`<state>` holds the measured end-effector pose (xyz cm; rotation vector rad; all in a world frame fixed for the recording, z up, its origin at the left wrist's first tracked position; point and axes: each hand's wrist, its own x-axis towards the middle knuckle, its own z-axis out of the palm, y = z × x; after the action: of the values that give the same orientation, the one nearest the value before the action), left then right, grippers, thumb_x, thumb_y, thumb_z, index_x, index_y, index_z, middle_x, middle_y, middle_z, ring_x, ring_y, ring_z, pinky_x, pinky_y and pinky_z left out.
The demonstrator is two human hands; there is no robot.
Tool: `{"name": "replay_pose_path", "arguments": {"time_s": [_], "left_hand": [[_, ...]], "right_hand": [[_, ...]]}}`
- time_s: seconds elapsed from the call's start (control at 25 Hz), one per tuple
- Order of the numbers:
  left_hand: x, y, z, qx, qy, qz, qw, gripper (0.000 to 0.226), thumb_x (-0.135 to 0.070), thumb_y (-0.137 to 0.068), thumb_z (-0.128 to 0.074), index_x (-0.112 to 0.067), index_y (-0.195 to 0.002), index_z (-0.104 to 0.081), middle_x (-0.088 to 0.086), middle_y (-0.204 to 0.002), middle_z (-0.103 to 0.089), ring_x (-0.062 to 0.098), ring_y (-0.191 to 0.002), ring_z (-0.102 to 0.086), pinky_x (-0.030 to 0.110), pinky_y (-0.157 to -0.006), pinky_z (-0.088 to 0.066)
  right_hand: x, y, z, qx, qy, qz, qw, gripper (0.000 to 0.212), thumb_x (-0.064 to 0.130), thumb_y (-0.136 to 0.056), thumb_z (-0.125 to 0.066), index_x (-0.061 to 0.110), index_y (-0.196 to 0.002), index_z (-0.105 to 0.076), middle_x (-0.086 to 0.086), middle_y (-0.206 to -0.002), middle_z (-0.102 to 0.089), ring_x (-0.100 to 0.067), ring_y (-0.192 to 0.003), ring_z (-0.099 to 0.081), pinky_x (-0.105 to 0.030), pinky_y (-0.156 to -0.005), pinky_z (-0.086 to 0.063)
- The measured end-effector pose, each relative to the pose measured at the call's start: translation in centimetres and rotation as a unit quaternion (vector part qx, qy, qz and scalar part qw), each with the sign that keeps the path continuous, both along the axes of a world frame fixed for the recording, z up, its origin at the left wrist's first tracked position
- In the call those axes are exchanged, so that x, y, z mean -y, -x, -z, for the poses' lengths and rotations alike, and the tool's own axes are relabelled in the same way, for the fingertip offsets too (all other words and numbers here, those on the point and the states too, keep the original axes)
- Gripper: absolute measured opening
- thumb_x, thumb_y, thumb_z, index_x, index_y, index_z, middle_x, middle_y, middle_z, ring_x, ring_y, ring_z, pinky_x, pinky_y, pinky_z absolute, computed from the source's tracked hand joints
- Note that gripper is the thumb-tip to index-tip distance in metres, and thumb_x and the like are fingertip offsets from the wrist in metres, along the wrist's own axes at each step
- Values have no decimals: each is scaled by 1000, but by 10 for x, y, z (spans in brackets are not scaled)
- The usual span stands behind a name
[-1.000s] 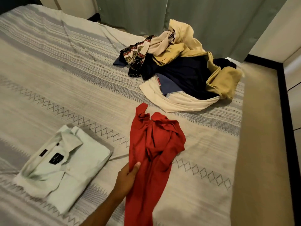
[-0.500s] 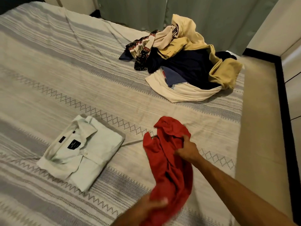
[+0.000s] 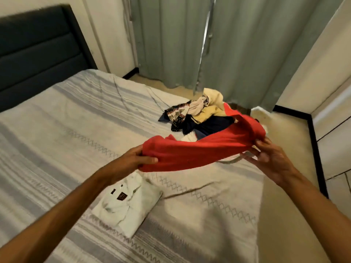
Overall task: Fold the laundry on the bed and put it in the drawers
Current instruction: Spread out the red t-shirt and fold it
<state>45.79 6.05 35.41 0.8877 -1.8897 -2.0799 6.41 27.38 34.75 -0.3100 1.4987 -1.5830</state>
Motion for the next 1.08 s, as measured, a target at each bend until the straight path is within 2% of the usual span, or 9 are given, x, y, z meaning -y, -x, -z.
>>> {"name": "replay_pose_path", "arguments": {"time_s": [0.08,0.16,0.24,0.32,0.4,0.6,0.84,0.96,1.08], "left_hand": [[-3,6,-51,55,302,99,946,39,-12,-90,-75,-19,-127,-64,-4,-115,-71,10,-104,-67,36,-89,-57],[-29,19,-105,75,508,233,826,32,-9,-90,-72,-20,-118,-64,-19,-108,-59,0,-92,-57,19,-74,-46],[-54,44,-148,114,613,320,713,33,-7,-93,-67,-22,-122,-63,-14,-111,-58,4,-97,-55,19,-72,-40],[-68,69,-182,127,660,327,664,38,-11,-92,-65,-25,-127,-60,-5,-116,-62,15,-103,-58,22,-67,-36],[-70,85,-209,157,657,322,664,44,-14,-88,-71,-26,-127,-56,0,-116,-65,21,-101,-60,29,-67,-35],[-64,69,-237,175,583,275,744,51,-32,-76,-90,-34,-112,-53,-8,-94,-65,18,-87,-58,36,-72,-45],[-45,22,-211,247,475,321,781,26,-46,-81,-86,-33,-87,-64,-13,-85,-69,2,-77,-64,29,-73,-53],[-32,13,-196,313,551,304,712,31,-52,-85,-80,-28,-87,-62,-13,-80,-62,7,-76,-58,31,-72,-50],[-34,6,-187,318,683,279,595,29,-61,-93,-65,-34,-99,-56,-16,-87,-56,9,-88,-48,31,-79,-39]], "right_hand": [[-23,1,-49,-196,-173,-30,965,28,15,-99,-60,20,-126,-57,-12,-124,-67,-22,-96,-67,-48,-93,-52],[-39,-13,-94,-348,-266,-21,899,51,21,-89,-73,16,-135,-52,-14,-132,-63,-27,-110,-62,-47,-94,-53],[-36,-46,-140,-373,-124,-105,913,64,26,-81,-77,25,-139,-51,1,-138,-61,-19,-126,-58,-39,-101,-51],[-22,-98,-176,-372,-45,-301,877,73,29,-83,-82,35,-146,-46,19,-146,-52,-1,-136,-48,-24,-109,-43],[-3,-135,-187,-365,-6,-417,832,76,20,-86,-84,32,-149,-43,14,-144,-54,2,-132,-52,-21,-109,-46],[16,-139,-196,-320,-21,-524,789,23,8,-91,-77,8,-113,-72,-12,-114,-76,-26,-107,-73,-40,-100,-57],[31,-120,-201,-554,-147,-598,560,17,41,-85,-82,28,-86,-72,4,-86,-74,-15,-80,-69,-41,-80,-58],[32,-113,-193,-726,-183,-557,360,27,51,-89,-68,26,-80,-62,5,-75,-59,-14,-70,-54,-34,-74,-35],[16,-97,-172,-832,-116,-477,258,36,54,-95,-51,24,-98,-70,3,-79,-59,-18,-78,-51,-38,-77,-23]]}}
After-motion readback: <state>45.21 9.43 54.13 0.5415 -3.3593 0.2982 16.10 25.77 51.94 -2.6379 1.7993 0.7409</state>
